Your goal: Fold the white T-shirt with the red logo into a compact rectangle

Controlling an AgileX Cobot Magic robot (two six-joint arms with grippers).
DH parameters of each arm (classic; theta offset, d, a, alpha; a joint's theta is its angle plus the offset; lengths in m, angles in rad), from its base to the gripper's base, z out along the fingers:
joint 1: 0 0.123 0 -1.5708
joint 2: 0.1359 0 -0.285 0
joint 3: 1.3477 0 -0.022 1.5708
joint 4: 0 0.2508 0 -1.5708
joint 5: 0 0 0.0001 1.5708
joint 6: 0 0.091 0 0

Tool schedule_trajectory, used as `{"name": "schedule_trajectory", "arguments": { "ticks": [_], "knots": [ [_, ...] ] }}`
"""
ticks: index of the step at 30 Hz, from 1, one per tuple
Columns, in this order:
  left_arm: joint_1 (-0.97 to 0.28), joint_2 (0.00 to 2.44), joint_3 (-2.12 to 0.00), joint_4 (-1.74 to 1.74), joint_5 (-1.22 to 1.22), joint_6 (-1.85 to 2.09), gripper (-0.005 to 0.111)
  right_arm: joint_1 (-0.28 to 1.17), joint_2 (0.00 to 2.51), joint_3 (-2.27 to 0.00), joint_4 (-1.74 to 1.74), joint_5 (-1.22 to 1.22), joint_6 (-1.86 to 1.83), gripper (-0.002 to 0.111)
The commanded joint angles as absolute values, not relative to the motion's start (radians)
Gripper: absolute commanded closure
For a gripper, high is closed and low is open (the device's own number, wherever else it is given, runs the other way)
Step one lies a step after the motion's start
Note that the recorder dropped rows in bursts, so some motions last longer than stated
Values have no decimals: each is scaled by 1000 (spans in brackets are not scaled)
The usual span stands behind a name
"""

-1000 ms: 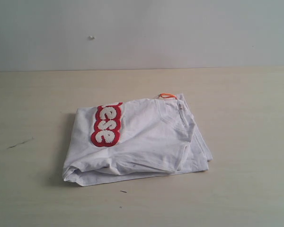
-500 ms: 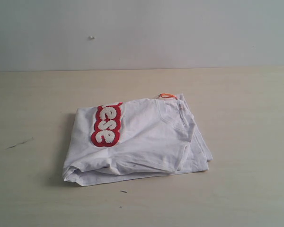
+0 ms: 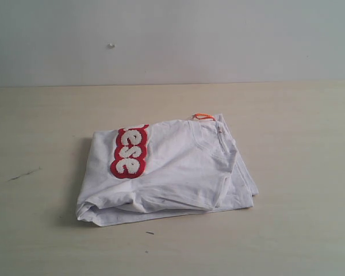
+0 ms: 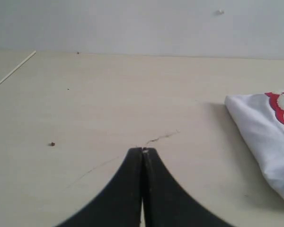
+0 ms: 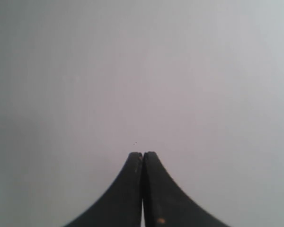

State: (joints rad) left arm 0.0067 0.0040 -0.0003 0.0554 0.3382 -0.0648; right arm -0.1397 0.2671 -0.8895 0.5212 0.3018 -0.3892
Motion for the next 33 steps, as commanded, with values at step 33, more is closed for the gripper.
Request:
{"name": "schedule_trajectory", "arguments": {
  "ticks": [33],
  "knots": [
    [1, 0, 0, 59, 335, -62, 107, -139, 96, -786, 269, 187, -398, 108]
  ]
}}
